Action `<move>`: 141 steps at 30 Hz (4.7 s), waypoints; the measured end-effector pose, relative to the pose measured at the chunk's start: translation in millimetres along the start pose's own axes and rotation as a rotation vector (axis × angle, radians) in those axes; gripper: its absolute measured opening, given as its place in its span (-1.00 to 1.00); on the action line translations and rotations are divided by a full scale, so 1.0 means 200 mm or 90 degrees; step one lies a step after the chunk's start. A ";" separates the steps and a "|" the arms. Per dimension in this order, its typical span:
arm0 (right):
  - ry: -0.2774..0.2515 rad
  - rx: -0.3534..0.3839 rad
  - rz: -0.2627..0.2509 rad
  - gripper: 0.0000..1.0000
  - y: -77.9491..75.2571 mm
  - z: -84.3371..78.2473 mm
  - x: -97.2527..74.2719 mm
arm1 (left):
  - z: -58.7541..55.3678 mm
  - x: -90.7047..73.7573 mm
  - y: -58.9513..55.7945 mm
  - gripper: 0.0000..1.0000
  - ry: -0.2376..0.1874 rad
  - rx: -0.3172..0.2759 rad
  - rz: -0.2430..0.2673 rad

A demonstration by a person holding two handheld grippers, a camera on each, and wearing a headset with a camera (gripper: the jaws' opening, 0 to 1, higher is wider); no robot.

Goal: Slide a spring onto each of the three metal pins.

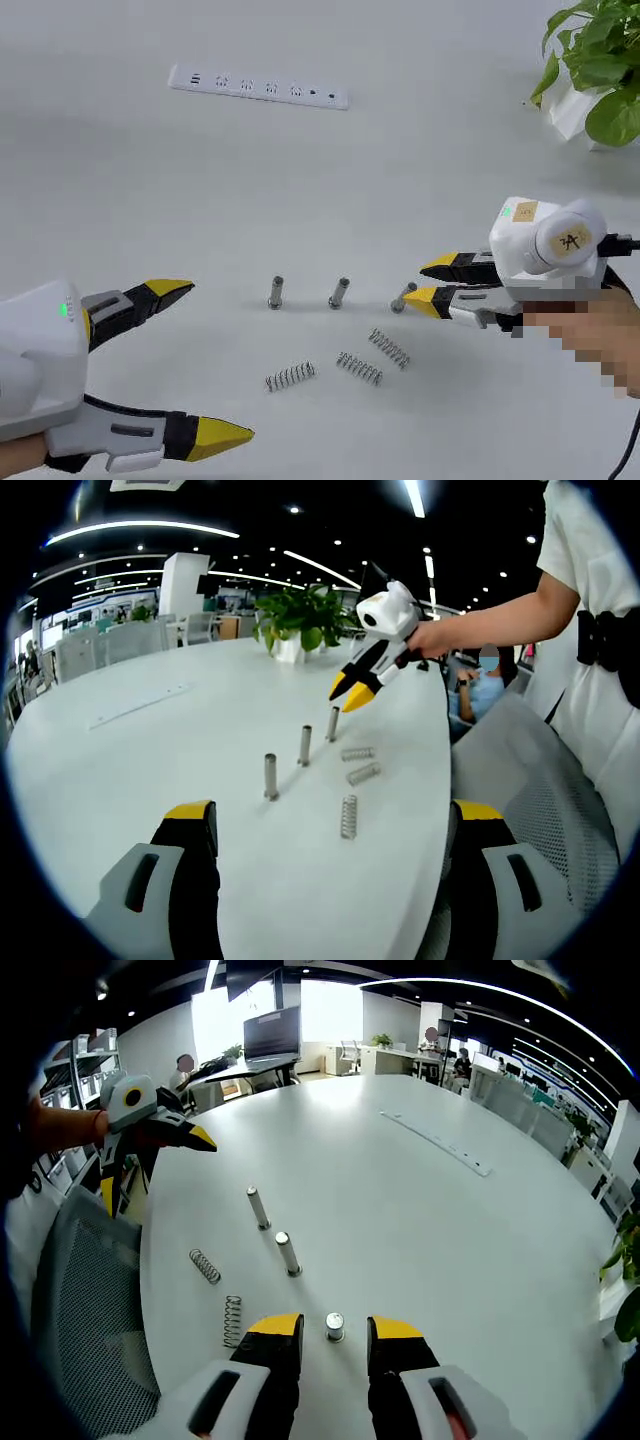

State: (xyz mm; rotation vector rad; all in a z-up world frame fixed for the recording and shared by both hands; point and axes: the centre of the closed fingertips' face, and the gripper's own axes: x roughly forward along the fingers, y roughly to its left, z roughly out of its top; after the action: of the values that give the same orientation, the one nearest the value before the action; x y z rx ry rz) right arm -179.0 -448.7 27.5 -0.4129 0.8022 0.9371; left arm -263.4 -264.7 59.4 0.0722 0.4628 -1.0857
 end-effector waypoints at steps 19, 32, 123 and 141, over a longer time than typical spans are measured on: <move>-0.066 0.027 -0.020 -0.15 0.02 0.04 -0.19 | 0.03 -0.04 -0.02 0.91 0.003 0.019 0.009; -0.091 0.048 -0.032 0.11 0.06 -0.06 -0.30 | 0.04 -0.06 -0.05 0.91 0.011 0.024 0.016; -0.201 0.070 -0.017 0.65 0.24 -0.39 -0.48 | -0.38 0.38 -0.07 -0.80 0.426 0.127 0.034; -0.193 0.066 -0.011 0.65 0.26 -0.38 -0.47 | -0.38 0.37 -0.07 -0.86 0.432 0.126 0.031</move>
State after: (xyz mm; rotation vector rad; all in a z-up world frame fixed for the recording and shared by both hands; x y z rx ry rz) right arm -286.4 -520.5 51.6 -0.1807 0.5661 0.9119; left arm -272.2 -312.4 -36.5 0.6375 0.9527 -1.0409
